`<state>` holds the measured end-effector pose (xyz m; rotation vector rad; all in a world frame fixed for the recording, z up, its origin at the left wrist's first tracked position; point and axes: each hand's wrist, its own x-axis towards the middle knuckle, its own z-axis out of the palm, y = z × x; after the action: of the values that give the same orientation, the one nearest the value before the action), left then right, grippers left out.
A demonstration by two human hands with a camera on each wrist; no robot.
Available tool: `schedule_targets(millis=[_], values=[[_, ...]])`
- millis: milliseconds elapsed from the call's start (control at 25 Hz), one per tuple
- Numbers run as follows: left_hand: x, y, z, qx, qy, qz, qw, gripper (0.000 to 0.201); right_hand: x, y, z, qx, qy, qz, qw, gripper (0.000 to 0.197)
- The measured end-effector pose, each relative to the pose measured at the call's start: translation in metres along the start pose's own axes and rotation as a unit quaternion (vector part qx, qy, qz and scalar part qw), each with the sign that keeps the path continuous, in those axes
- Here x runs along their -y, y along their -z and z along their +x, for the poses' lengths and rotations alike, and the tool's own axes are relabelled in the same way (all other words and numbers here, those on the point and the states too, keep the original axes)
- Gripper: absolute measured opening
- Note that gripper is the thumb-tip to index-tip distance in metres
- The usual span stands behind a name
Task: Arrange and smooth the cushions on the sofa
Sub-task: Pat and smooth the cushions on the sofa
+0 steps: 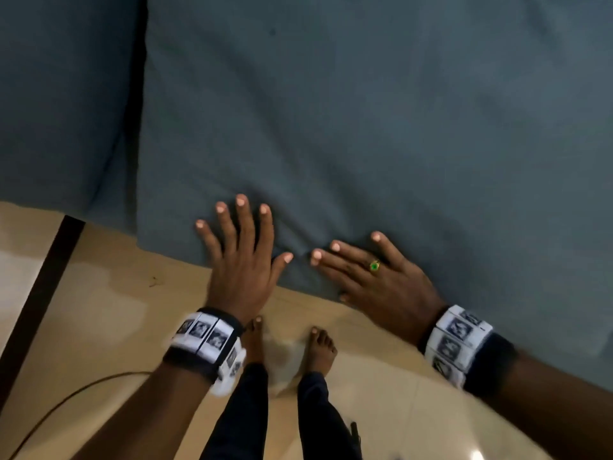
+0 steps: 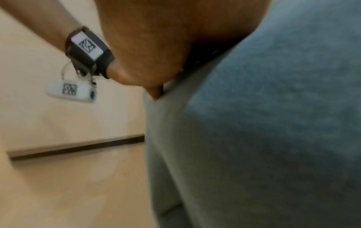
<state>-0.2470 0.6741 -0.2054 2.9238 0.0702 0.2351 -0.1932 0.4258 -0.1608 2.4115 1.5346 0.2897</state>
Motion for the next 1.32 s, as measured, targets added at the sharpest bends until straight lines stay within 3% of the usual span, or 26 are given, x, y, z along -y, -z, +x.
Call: schedule_targets(millis=[80, 160, 280, 400, 440, 560, 680, 840, 920, 1000, 1120, 1160, 1280, 1320], values=[[-0.008, 0.004, 0.000, -0.025, -0.068, 0.001, 0.997, 0.086, 0.003, -0.001, -0.012, -0.060, -0.003, 0.039, 0.997, 0.069], [-0.012, 0.001, -0.001, -0.011, -0.140, 0.031, 0.990, 0.087, -0.002, -0.004, -0.027, -0.060, 0.012, 0.017, 0.998, 0.072], [-0.024, -0.007, -0.002, 0.032, -0.126, 0.066, 0.989, 0.096, -0.018, -0.008, -0.048, -0.001, -0.058, 0.005, 0.998, 0.079], [-0.042, 0.002, 0.006, -0.010, -0.207, 0.066, 0.976, 0.090, -0.007, -0.008, -0.066, -0.067, -0.077, 0.039, 0.994, 0.068], [-0.050, 0.001, 0.011, -0.001, -0.224, 0.084, 0.971, 0.094, -0.005, -0.011, -0.075, -0.061, -0.074, 0.031, 0.995, 0.068], [-0.077, -0.004, 0.024, 0.054, -0.190, 0.112, 0.974, 0.114, -0.019, -0.019, -0.095, -0.020, -0.123, 0.030, 0.992, 0.075], [-0.114, -0.010, 0.021, 0.024, -0.272, 0.095, 0.957, 0.106, -0.010, -0.014, -0.108, -0.098, -0.260, 0.064, 0.958, 0.077], [-0.160, -0.025, 0.010, 0.080, -0.308, 0.125, 0.940, 0.124, 0.006, -0.027, -0.138, -0.011, -0.374, 0.089, 0.923, 0.082], [-0.188, -0.024, 0.005, 0.013, -0.363, 0.108, 0.925, 0.106, 0.002, -0.026, -0.155, -0.084, -0.418, 0.114, 0.897, 0.079], [-0.212, -0.015, 0.004, -0.043, -0.429, 0.068, 0.900, 0.090, 0.004, -0.022, -0.167, -0.124, -0.496, 0.130, 0.849, 0.080], [-0.231, -0.027, 0.024, 0.020, -0.437, 0.159, 0.885, 0.112, 0.003, -0.029, -0.183, 0.002, -0.562, 0.177, 0.808, 0.085], [-0.238, -0.029, 0.025, 0.044, -0.432, 0.156, 0.887, 0.116, 0.004, -0.029, -0.189, 0.009, -0.567, 0.199, 0.799, 0.086], [-0.265, -0.032, 0.005, 0.013, -0.457, 0.118, 0.882, 0.097, -0.003, -0.027, -0.207, -0.104, -0.634, 0.160, 0.750, 0.083], [-0.274, -0.034, 0.000, 0.014, -0.468, 0.109, 0.877, 0.091, -0.008, -0.028, -0.209, -0.103, -0.654, 0.164, 0.731, 0.082]])
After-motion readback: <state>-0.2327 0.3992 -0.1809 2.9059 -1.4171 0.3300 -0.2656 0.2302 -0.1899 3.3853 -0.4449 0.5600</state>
